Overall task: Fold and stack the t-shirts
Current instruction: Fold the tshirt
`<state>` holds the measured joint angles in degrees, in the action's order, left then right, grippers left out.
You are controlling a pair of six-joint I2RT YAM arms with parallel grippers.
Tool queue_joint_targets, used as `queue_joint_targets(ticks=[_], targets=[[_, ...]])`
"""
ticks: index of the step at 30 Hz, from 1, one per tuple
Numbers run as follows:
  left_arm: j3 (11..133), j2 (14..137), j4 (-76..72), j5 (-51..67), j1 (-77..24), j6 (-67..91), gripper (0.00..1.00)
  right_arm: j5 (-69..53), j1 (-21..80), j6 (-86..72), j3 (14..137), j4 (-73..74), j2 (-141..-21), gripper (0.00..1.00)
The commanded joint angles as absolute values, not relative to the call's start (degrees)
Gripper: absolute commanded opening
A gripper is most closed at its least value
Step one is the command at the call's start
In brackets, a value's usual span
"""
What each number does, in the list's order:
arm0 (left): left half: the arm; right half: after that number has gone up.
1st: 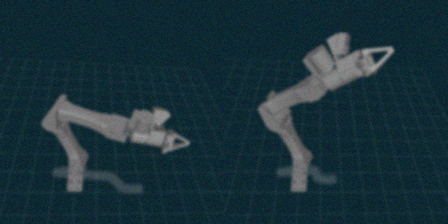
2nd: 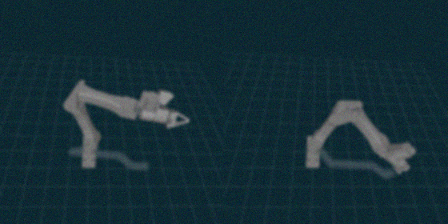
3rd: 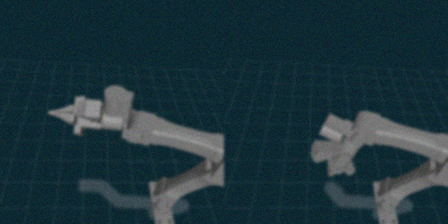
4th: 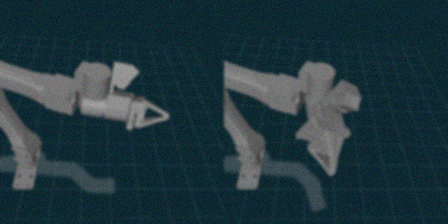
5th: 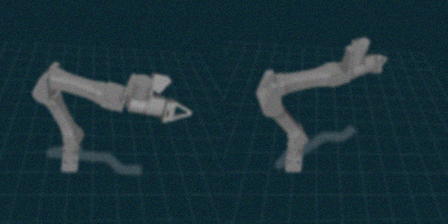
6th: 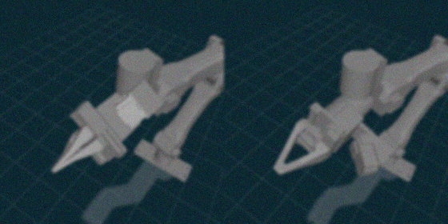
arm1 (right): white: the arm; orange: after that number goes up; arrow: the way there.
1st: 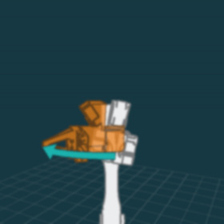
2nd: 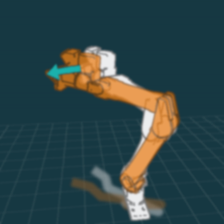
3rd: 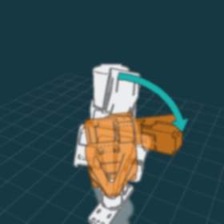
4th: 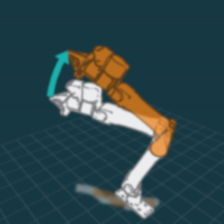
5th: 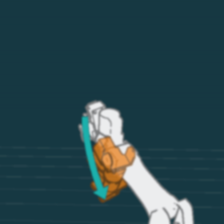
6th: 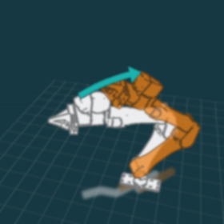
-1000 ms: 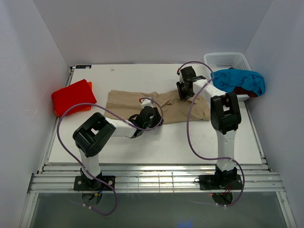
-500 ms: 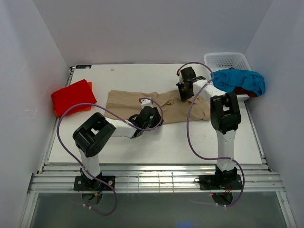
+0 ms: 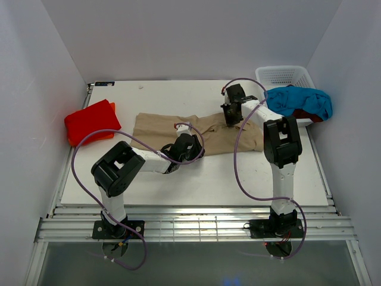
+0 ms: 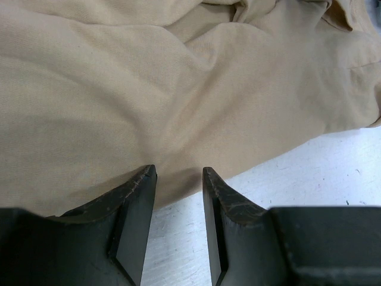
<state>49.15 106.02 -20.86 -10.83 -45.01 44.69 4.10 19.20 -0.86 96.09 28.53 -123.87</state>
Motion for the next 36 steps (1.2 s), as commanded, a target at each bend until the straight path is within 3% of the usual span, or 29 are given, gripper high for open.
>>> queue_joint_targets(ticks=[1, 16, 17, 18, 21, 24, 33, 35, 36], targets=[[47.0, 105.3, -14.9, -10.9, -45.4, 44.9, 0.48, 5.8, 19.1, -1.0, 97.8, 27.0, -120.0, 0.08], [46.8, 105.9, -15.2, -10.4, -45.4, 45.1, 0.48, 7.5, 19.1, -0.3, 104.1, 31.2, -119.4, 0.08], [46.8, 105.9, -15.3, -10.4, -45.4, 45.1, 0.48, 7.4, 19.2, -0.3, 104.0, 31.6, -119.8, 0.11], [46.8, 106.1, -15.3, -10.3, -45.4, 45.1, 0.48, 7.3, 19.1, -0.3, 102.8, 31.6, -120.0, 0.25], [46.8, 106.1, -15.3, -10.2, -45.4, 45.2, 0.49, 7.2, 19.1, -0.3, 99.7, 30.9, -120.4, 0.38], [46.8, 106.1, -15.3, -10.3, -45.4, 45.1, 0.51, 7.0, 19.1, -0.3, 97.0, 29.6, -120.5, 0.43], [46.7, 103.4, -15.3, -10.9, -45.4, 43.9, 0.54, 5.6, 19.2, -0.3, 94.6, 28.9, -122.2, 0.44], [47.4, 103.0, -15.2, -11.4, -45.4, 42.8, 0.54, 5.8, 19.2, -0.3, 94.3, 28.7, -122.5, 0.37], [48.4, 103.2, -15.2, -11.6, -45.4, 42.3, 0.54, 5.9, 19.2, -0.3, 94.3, 28.8, -122.7, 0.25]])
